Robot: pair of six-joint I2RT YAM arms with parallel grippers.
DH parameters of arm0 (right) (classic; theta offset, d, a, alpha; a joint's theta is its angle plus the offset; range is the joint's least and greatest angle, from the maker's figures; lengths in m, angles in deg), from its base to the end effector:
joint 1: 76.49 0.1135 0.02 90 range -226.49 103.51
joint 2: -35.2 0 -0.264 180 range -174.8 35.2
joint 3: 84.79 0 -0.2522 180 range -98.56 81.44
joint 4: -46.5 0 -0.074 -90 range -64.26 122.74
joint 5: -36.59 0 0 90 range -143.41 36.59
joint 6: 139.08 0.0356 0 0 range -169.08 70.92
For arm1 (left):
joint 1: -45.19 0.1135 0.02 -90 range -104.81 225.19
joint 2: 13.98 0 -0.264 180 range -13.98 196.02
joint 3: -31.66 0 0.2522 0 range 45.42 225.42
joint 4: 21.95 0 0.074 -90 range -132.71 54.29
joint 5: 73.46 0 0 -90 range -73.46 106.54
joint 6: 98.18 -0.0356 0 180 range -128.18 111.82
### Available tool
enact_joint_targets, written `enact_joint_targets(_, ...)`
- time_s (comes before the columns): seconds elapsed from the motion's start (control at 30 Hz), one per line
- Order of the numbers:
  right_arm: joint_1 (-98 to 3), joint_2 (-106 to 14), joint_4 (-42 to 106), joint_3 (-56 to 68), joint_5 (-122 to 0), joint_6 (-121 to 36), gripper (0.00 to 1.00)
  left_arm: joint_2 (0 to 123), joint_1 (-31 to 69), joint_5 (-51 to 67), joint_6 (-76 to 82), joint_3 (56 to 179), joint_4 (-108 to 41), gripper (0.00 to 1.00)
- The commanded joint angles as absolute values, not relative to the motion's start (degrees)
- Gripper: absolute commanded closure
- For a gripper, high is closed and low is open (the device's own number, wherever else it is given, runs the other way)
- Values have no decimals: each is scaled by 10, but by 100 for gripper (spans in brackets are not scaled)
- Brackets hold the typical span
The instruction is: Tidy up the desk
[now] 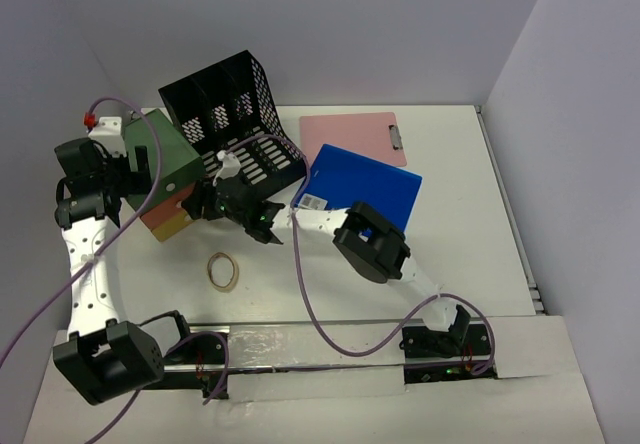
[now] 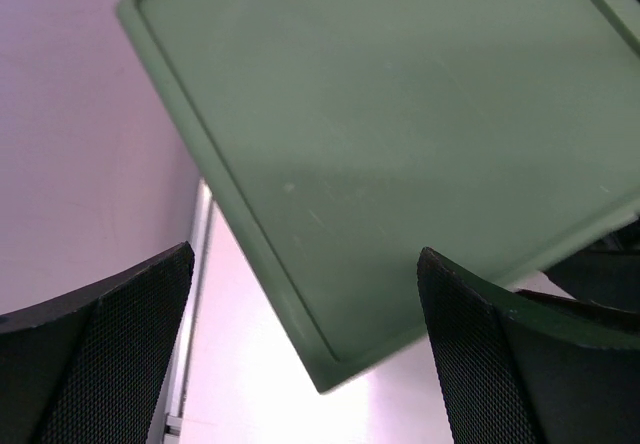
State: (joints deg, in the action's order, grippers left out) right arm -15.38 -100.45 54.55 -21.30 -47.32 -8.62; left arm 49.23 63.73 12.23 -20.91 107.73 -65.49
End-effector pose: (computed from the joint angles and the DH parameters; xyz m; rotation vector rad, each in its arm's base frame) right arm 0.2712 0.4836 0.1943 -0.2616 1.9051 1.1604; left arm 0.2294 0.0741 0.3494 -0.0619 2.1135 0.2478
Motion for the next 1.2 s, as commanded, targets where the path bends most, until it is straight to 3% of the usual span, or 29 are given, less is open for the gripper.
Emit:
enact_joint_targets(0.0, -140, -909, 651, -167, -507, -168, 39, 469, 643, 62, -206, 1113, -692, 2)
enact_joint_targets(0.23, -129, -806, 698, -39, -520, -226, 39, 418, 643, -17, -213, 1152, -720, 6)
enact_joint_targets(0.4, -129, -677, 697, 121, -451, -277, 39, 415, 641, -210, -294, 1154, -842, 16)
enact_joint_targets(0.5, -136, -601, 671, 187, -383, -294, 38, 416, 616, -212, -325, 1129, -867, 19)
enact_joint_targets(0.6, -153, -536, 630, 254, -318, -295, 37, 421, 554, -138, -364, 1095, -877, 23)
enact_joint_targets(0.83, -203, -453, 563, 331, -272, -304, 37, 409, 238, 160, -395, 986, -826, 22)
enact_joint_targets(1.03, -211, -435, 530, 363, -242, -305, 36, 428, 147, 437, -493, 855, -680, 23)
enact_joint_targets(1.17, -213, -448, 502, 355, -245, -302, 36, 448, 145, 528, -589, 780, -561, 24)
